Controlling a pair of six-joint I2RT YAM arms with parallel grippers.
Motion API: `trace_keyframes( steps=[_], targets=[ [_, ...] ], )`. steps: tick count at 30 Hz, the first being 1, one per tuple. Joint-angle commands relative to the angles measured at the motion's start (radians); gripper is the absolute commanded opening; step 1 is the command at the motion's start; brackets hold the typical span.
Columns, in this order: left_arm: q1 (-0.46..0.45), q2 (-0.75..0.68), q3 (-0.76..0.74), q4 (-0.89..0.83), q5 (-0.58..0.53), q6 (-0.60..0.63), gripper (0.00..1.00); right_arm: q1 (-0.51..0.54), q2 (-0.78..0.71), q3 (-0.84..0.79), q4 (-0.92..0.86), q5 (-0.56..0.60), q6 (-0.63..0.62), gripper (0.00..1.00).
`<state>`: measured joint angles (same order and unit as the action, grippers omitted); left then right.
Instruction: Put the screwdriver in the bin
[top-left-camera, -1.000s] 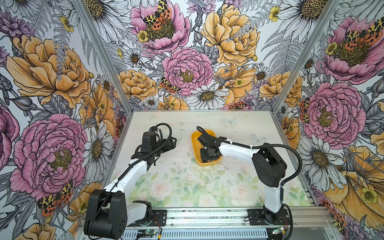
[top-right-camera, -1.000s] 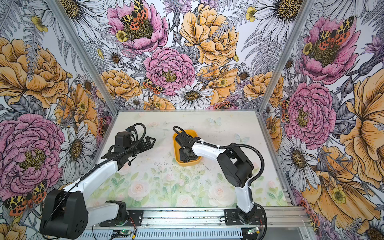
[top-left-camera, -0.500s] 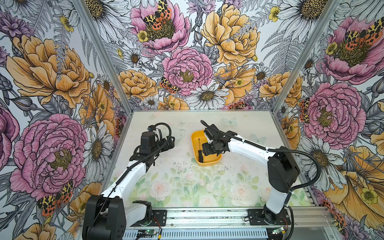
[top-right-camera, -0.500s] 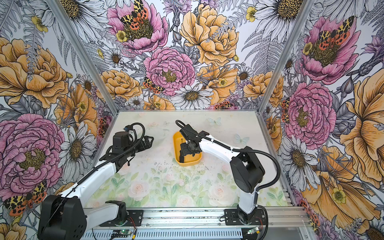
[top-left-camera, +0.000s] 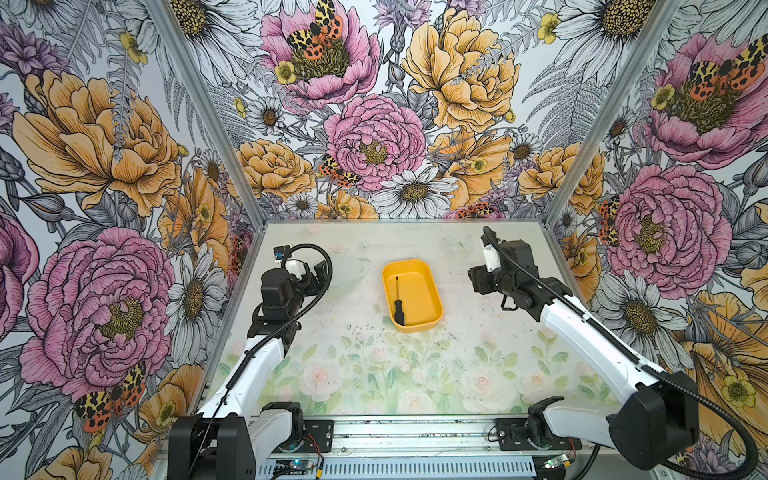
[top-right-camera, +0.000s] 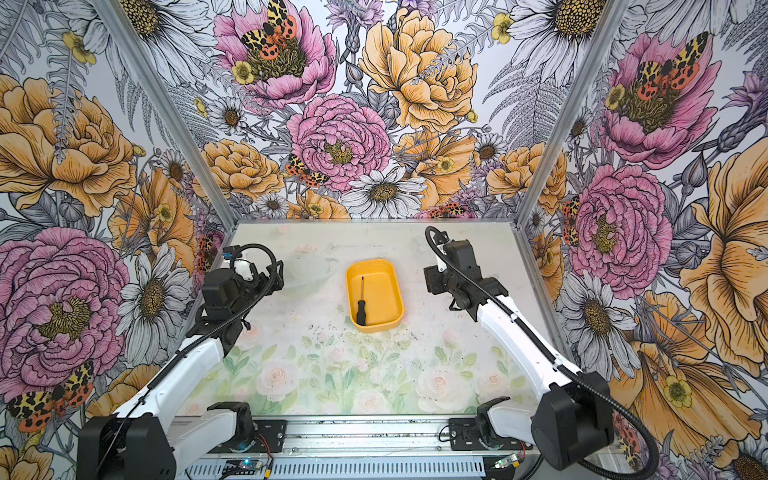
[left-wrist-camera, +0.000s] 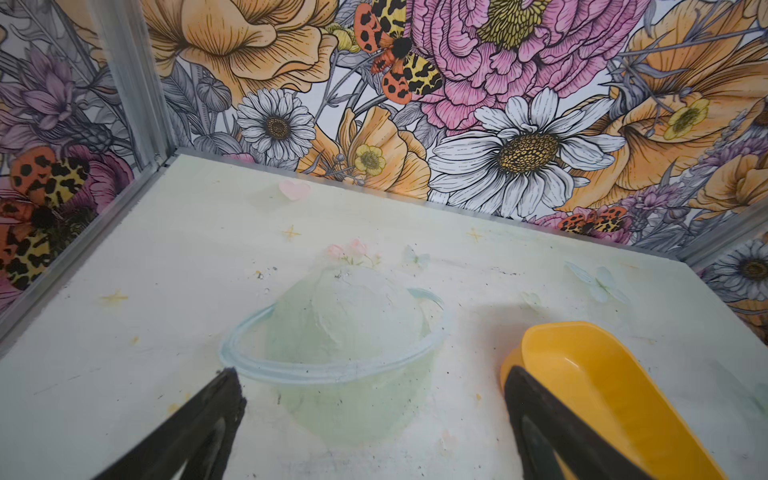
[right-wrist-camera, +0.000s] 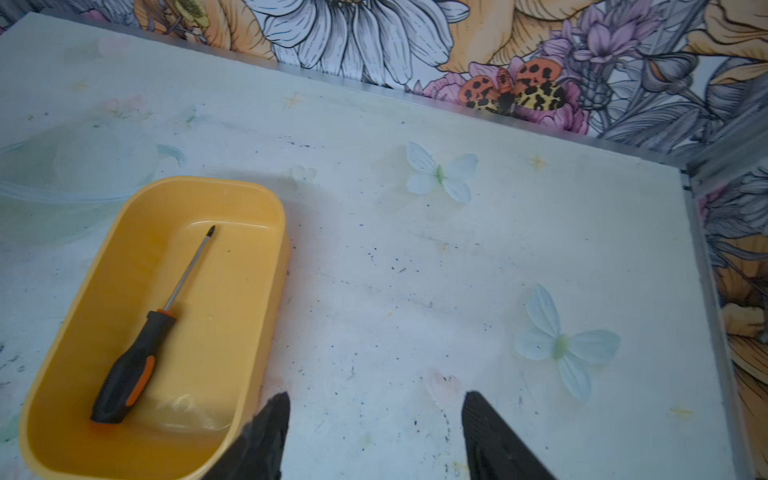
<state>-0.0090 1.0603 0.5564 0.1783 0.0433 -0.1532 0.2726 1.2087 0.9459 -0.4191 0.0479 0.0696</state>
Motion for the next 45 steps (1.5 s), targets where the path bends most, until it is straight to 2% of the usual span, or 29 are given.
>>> trace_keyframes(
  steps=[1,6,14,16,20,24,30,33,37,39,44,45],
  targets=[
    [0.026,-0.01,-0.062,0.172,-0.062,0.103,0.99,-0.089,-0.061,-0.091,0.241,-0.01,-0.013,0.68],
    [0.059,0.049,-0.165,0.399,-0.04,0.15,0.99,-0.182,-0.08,-0.269,0.519,0.017,0.028,0.68],
    [0.072,0.206,-0.213,0.628,0.007,0.139,0.99,-0.24,-0.047,-0.528,0.932,0.115,-0.002,0.68],
    [0.085,0.218,-0.18,0.555,-0.007,0.126,0.99,-0.249,-0.025,-0.566,1.01,0.124,0.003,0.68],
    [0.106,0.268,-0.188,0.594,0.012,0.106,0.99,-0.27,0.047,-0.582,1.081,0.124,0.01,0.68],
    [0.106,0.341,-0.223,0.722,0.012,0.101,0.99,-0.282,0.148,-0.586,1.181,0.12,0.026,0.67],
    [0.106,0.4,-0.227,0.777,0.024,0.103,0.99,-0.283,0.292,-0.558,1.258,0.13,0.034,0.67],
    [0.104,0.428,-0.231,0.81,0.039,0.108,0.99,-0.282,0.315,-0.552,1.267,0.133,0.031,0.68],
    [0.104,0.501,-0.261,0.935,0.05,0.111,0.99,-0.282,0.319,-0.557,1.28,0.142,0.032,0.69],
    [0.105,0.499,-0.254,0.919,0.064,0.115,0.99,-0.282,0.319,-0.556,1.279,0.142,0.032,0.72],
    [0.089,0.498,-0.209,0.833,0.053,0.133,0.99,-0.28,0.321,-0.554,1.279,0.144,0.032,0.99],
    [0.085,0.497,-0.196,0.804,0.052,0.139,0.99,-0.279,0.321,-0.554,1.277,0.143,0.032,0.99]
  ],
)
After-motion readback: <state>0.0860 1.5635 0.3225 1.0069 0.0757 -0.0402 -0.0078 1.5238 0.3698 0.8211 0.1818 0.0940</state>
